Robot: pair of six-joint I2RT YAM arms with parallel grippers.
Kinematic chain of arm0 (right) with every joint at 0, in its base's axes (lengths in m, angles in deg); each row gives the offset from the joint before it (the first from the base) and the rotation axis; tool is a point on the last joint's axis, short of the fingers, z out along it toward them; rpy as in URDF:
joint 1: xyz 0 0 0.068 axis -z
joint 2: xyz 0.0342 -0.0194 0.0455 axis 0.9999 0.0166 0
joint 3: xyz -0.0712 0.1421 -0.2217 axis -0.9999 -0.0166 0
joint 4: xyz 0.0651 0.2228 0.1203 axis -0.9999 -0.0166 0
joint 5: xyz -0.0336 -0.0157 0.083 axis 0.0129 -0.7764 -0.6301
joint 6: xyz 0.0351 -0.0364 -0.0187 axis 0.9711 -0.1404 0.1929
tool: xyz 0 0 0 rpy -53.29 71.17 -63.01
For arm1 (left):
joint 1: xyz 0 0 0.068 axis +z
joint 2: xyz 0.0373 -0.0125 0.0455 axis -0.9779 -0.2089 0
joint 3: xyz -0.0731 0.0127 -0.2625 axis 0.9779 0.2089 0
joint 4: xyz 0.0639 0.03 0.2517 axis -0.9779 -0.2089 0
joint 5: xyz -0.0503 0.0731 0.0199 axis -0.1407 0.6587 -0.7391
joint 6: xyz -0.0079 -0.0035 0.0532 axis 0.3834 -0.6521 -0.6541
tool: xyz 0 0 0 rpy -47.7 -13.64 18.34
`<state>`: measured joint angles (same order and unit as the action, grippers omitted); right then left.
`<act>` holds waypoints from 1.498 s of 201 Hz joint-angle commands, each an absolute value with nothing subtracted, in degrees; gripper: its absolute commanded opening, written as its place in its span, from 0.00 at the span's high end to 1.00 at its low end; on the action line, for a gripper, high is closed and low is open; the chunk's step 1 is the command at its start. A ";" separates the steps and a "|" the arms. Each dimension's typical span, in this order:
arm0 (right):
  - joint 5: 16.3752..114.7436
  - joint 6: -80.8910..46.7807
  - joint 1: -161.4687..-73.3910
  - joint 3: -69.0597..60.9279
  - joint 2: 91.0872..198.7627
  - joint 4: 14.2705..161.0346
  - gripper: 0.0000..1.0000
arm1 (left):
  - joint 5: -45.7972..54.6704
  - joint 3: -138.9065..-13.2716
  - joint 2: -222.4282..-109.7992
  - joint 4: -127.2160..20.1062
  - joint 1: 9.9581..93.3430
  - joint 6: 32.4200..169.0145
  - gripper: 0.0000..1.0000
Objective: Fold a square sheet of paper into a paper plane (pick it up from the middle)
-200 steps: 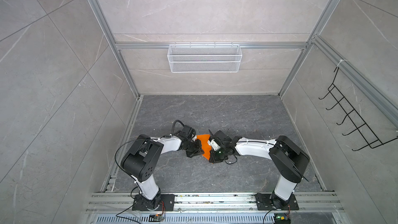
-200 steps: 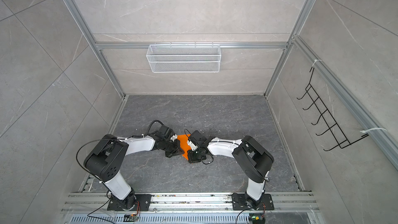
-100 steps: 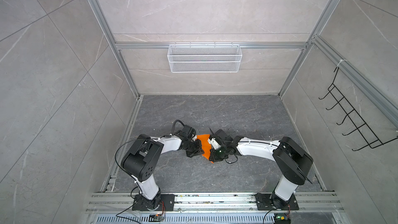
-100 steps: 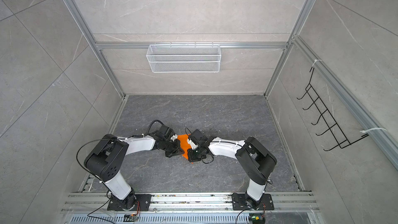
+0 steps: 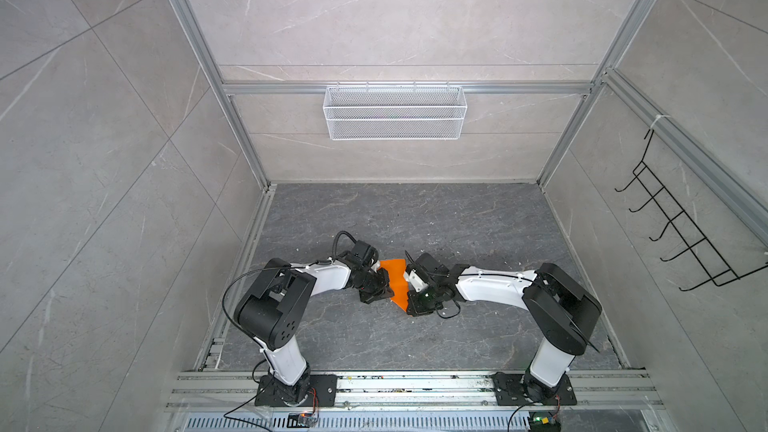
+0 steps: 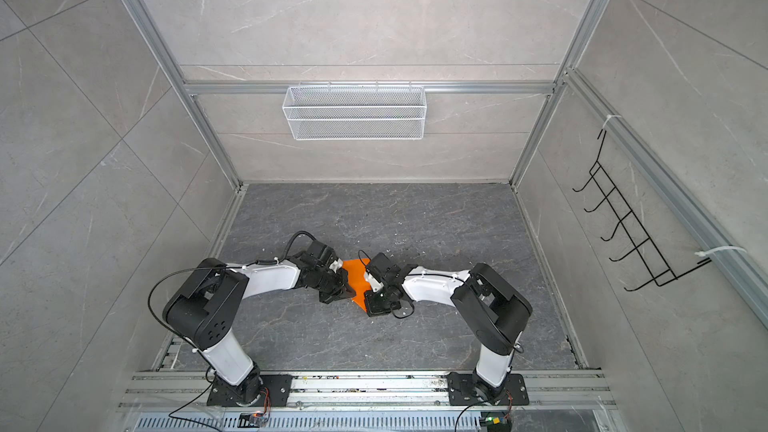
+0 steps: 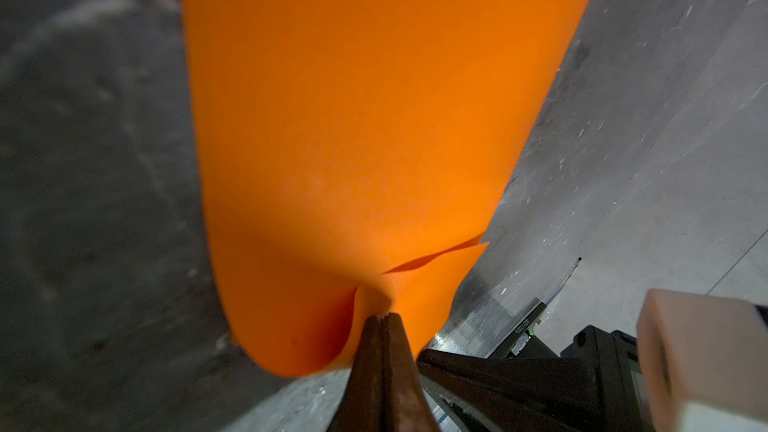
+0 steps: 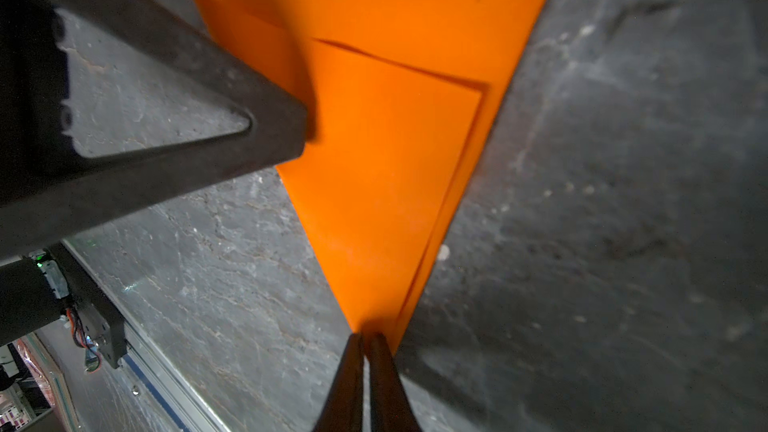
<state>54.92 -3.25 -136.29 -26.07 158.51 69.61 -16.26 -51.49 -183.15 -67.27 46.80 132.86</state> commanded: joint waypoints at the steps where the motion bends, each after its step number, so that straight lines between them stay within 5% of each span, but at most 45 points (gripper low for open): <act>1: 56.97 -4.19 -136.60 -28.73 157.67 63.62 0.89 | -9.42 -51.02 -186.19 -72.48 46.72 131.30 0.99; 58: 56.32 -5.20 -136.65 -27.12 151.25 68.28 0.88 | -10.89 -51.72 -185.60 -71.84 46.69 130.36 0.99; 176: 58.32 -4.36 -136.85 -22.48 161.07 69.07 0.89 | -14.94 -53.20 -184.67 -69.77 46.67 127.83 0.96; 227: 59.22 -2.69 -136.77 -22.53 163.15 66.88 0.88 | -15.26 -53.62 -179.68 -66.96 46.80 124.16 0.87; 301: 58.89 -1.37 -136.80 -22.52 164.88 66.32 0.89 | -18.03 -43.12 -175.11 -48.79 49.55 123.02 0.84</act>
<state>56.78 -2.33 -136.40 -22.16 161.39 69.04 -15.54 -45.78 -177.09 -58.03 48.75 124.60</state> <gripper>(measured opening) 0.111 0.162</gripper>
